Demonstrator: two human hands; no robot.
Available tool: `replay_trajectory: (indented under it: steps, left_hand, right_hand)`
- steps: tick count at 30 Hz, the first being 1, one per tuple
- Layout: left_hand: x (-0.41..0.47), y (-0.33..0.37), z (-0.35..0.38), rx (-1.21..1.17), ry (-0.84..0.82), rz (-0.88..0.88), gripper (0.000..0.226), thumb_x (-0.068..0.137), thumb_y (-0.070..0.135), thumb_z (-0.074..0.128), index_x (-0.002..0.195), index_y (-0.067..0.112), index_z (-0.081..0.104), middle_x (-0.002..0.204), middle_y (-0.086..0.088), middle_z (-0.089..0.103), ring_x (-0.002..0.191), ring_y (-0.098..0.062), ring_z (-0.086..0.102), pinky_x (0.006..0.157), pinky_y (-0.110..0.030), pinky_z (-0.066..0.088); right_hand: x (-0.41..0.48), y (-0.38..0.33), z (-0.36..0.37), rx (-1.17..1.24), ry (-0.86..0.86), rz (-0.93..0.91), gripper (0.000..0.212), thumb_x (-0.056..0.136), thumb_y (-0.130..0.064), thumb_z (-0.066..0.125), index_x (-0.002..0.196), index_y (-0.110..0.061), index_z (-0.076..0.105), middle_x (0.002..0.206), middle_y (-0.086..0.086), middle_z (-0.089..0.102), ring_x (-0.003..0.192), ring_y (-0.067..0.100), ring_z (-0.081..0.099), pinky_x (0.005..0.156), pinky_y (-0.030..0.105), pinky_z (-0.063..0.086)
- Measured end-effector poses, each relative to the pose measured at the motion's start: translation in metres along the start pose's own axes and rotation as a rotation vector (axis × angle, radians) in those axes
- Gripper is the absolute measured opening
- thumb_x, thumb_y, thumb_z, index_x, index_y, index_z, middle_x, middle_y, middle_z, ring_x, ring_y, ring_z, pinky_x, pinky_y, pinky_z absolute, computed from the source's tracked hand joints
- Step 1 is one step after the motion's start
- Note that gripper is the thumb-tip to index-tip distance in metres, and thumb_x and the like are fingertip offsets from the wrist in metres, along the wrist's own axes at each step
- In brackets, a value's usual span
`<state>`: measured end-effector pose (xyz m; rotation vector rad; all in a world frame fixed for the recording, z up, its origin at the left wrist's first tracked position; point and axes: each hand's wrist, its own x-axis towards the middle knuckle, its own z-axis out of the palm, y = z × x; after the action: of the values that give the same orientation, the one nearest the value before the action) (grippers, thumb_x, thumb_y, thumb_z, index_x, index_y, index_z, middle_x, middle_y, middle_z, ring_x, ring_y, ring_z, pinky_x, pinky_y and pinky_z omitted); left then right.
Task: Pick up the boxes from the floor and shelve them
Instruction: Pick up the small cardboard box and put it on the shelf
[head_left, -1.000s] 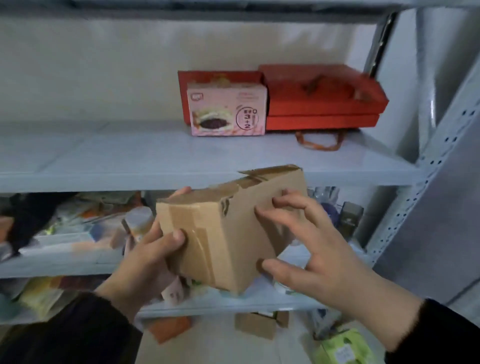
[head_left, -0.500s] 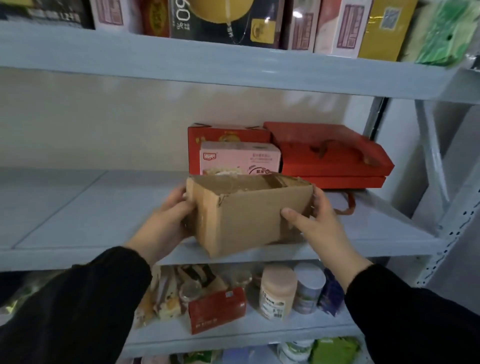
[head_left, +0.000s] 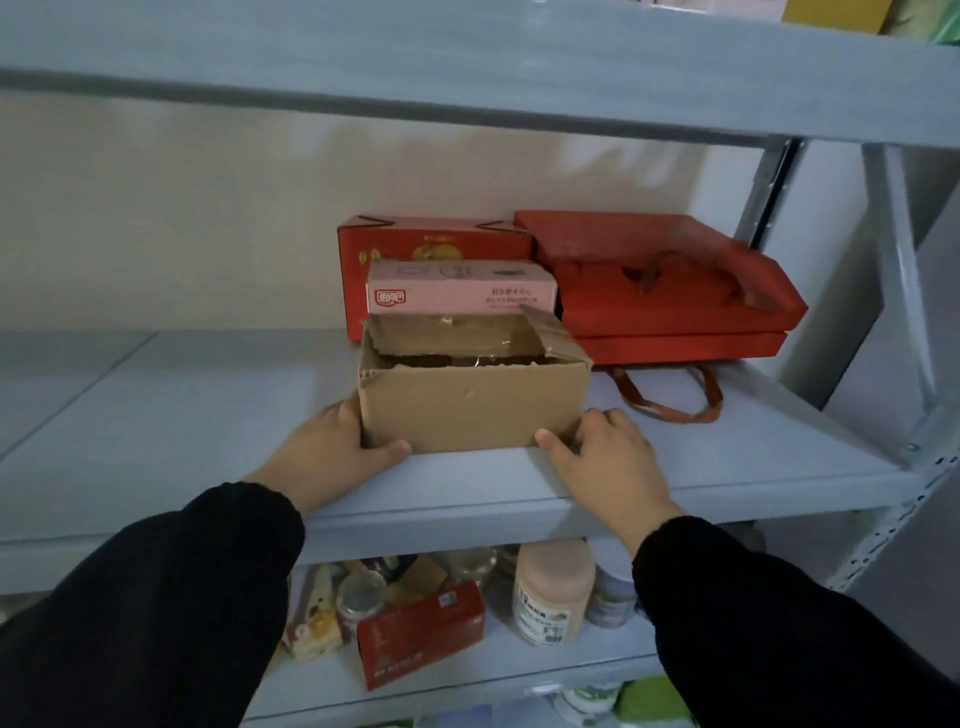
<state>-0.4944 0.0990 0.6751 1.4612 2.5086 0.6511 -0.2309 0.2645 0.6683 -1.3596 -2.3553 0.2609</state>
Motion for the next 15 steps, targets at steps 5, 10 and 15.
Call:
replay_trajectory:
  steps: [5, 10, 15]
  left_hand:
    - [0.005, 0.003, 0.007, 0.148, 0.047, -0.007, 0.090, 0.084, 0.084, 0.040, 0.146, 0.018, 0.040, 0.142, -0.007, 0.054, 0.126, -0.025, 0.051, 0.110, -0.043, 0.038]
    - [-0.001, 0.011, 0.007, 0.264, 0.043, -0.066, 0.089, 0.085, 0.085, 0.033, 0.142, 0.017, 0.044, 0.143, -0.006, 0.053, 0.133, -0.027, 0.046, 0.114, -0.053, 0.028]
    - [-0.017, 0.018, 0.006, 0.262, 0.130, -0.221, 0.093, 0.077, 0.092, 0.035, 0.128, 0.015, 0.050, 0.138, -0.013, 0.054, 0.127, -0.035, 0.050, 0.106, -0.051, 0.037]
  right_hand:
    - [0.000, 0.001, 0.001, -0.023, 0.016, -0.011, 0.054, 0.093, -0.066, 0.043, 0.105, -0.020, 0.068, 0.110, 0.004, 0.054, 0.110, 0.028, 0.053, 0.099, 0.044, 0.045]
    - [-0.003, -0.003, -0.001, -0.036, 0.029, -0.021, 0.052, 0.091, -0.063, 0.045, 0.109, -0.020, 0.068, 0.111, 0.007, 0.054, 0.110, 0.031, 0.052, 0.098, 0.044, 0.045]
    - [-0.005, -0.003, -0.004, 0.014, 0.039, -0.061, 0.055, 0.090, -0.058, 0.042, 0.108, -0.012, 0.065, 0.111, 0.013, 0.059, 0.109, 0.033, 0.052, 0.094, 0.043, 0.044]
